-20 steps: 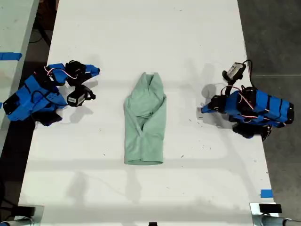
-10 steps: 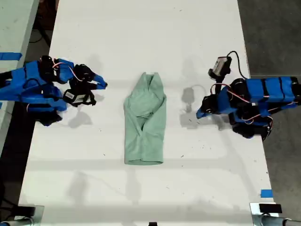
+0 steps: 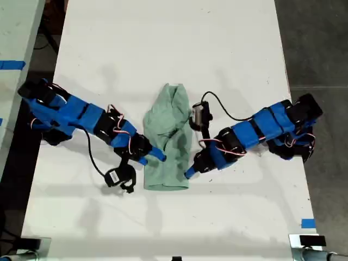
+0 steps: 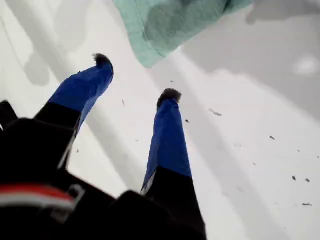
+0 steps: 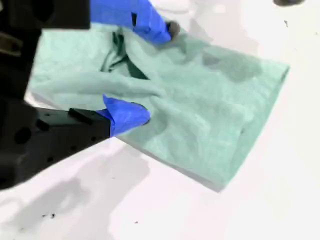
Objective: Fold t shirt
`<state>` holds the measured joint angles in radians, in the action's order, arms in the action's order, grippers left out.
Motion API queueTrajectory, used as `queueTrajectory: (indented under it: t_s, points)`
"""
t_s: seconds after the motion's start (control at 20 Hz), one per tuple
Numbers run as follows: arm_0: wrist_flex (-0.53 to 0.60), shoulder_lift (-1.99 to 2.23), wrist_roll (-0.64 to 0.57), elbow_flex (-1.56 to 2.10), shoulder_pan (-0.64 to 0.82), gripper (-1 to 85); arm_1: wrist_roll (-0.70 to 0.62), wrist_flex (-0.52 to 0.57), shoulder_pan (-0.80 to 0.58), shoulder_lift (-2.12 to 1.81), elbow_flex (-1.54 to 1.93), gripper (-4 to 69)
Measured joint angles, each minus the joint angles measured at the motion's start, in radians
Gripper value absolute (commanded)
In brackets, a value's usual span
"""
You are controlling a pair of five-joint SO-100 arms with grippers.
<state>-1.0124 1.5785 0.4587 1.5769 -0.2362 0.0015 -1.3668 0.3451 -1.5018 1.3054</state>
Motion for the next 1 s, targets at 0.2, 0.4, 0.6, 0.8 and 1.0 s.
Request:
queueTrajectory:
  t_s: [0.2,0.4,0.6,0.8,1.0]
  points:
    - [-0.025,-0.252,0.002,-0.181,-0.067,24.4,0.003,0.044,0.003,0.172,-0.078,20.3]
    - [-0.037,-0.328,0.025,-0.196,-0.092,26.7,-0.025,0.107,0.002,0.267,-0.114,20.0]
    - [-0.046,-0.374,0.034,-0.196,-0.1,-0.4,-0.057,0.183,-0.012,0.325,-0.114,19.7]
    - [-0.091,-0.414,-0.032,-0.232,-0.1,-0.5,-0.072,0.222,-0.014,0.342,-0.114,6.0]
    - [-0.129,-0.425,-0.034,-0.305,-0.1,-0.5,-0.107,0.267,-0.014,0.374,-0.149,2.1]
